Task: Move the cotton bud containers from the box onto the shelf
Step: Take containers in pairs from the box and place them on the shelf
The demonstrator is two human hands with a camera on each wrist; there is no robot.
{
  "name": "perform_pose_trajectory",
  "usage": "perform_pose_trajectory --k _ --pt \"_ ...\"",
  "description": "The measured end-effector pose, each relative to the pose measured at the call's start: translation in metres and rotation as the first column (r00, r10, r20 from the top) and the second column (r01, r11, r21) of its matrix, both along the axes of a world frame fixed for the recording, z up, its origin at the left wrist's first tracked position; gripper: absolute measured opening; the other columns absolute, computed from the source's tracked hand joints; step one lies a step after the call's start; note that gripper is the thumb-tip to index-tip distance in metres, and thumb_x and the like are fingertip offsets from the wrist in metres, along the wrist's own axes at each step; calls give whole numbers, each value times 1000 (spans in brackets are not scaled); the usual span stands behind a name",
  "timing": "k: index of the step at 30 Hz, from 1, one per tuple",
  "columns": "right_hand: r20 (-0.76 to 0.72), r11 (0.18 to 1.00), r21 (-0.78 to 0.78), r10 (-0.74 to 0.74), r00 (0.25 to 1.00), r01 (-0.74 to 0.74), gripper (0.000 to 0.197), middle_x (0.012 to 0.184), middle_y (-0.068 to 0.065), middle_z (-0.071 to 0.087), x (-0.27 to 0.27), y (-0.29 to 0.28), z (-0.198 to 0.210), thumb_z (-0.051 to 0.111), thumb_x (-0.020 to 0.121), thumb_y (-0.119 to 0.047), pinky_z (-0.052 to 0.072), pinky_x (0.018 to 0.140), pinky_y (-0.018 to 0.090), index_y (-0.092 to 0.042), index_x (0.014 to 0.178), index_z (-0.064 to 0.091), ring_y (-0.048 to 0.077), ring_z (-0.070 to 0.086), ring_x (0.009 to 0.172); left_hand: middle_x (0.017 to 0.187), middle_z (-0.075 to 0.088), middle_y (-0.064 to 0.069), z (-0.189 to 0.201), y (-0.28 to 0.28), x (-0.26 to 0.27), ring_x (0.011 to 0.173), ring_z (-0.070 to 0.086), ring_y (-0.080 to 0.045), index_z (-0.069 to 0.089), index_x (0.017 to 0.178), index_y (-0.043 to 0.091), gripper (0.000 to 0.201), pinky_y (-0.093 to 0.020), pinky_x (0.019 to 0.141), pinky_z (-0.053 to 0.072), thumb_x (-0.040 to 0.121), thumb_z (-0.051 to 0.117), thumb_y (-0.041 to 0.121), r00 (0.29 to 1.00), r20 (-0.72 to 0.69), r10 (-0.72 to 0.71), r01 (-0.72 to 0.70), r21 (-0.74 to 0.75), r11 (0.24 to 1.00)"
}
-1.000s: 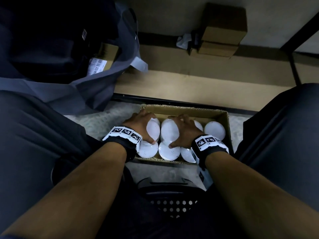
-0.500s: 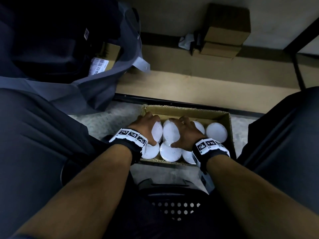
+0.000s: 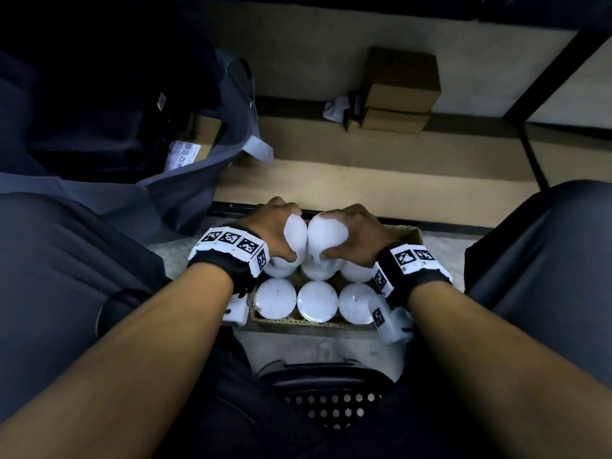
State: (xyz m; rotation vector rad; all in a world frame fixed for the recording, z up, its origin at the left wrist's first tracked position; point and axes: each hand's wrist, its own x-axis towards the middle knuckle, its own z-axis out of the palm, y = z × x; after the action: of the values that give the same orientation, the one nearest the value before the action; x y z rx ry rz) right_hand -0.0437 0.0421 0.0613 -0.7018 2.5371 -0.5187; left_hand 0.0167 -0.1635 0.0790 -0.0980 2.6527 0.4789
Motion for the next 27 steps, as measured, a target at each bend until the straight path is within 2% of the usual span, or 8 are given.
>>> perform_pose_trajectory --k 4,7,12,17,21,23,25,27 --pt "-69 992 -117 -59 996 51 70 131 1 51 -7 5 32 84 57 -54 40 107 32 -46 123 62 20 51 121 115 51 5 42 -3 -9 100 51 -17 52 122 32 77 -30 81 46 53 82 48 997 -58 -56 54 -50 997" --pt "-126 988 -151 -63 990 43 63 127 -2 56 -12 6 56 80 55 -62 41 106 29 -48 115 66 16 53 119 119 57 8 71 -4 -13 106 55 -18 52 122 40 84 -37 90 50 44 70 64 991 -108 -77 66 -104 992" --pt "-185 982 -187 -75 980 40 68 127 -7 61 -14 9 97 66 50 -81 47 102 33 -52 111 65 13 57 117 120 57 2 122 -2 -17 110 55 -22 53 130 33 80 -38 94 49 55 74 56 981 -136 -135 118 -129 985" --pt "-258 961 -274 -102 961 28 60 128 -15 64 -10 20 151 72 61 -72 45 106 30 -42 112 71 6 55 123 126 56 5 181 0 -17 119 51 -19 54 131 36 71 -39 99 46 65 77 49 954 -231 -190 159 -148 976" --pt "-365 943 -332 -148 919 20 61 129 -11 64 -8 27 195 68 59 -75 44 105 31 -43 109 73 7 53 125 125 58 8 228 6 -16 117 53 -18 54 128 42 71 -37 96 48 61 74 53 921 -316 -226 177 -179 968" --pt "-414 938 -346 -160 896 7 58 126 -12 65 -7 31 223 69 60 -73 44 104 29 -42 108 74 6 55 121 124 59 10 252 9 -16 115 55 -16 54 127 43 73 -36 96 48 57 71 57 896 -367 -248 180 -209 961" --pt "-466 933 -359 -164 869 -16 55 119 -15 69 -6 35 252 70 62 -71 45 103 28 -40 107 76 2 59 115 133 56 14 278 11 -16 120 52 -13 52 133 45 77 -32 101 45 59 72 57 871 -417 -262 179 -227 957" --pt "-503 930 -365 -171 847 -29 50 116 -18 70 -4 38 280 73 64 -67 46 101 23 -40 105 76 -1 60 113 133 56 17 304 13 -17 118 52 -10 51 134 47 76 -31 100 46 61 72 58 847 -461 -262 169 -234 957"
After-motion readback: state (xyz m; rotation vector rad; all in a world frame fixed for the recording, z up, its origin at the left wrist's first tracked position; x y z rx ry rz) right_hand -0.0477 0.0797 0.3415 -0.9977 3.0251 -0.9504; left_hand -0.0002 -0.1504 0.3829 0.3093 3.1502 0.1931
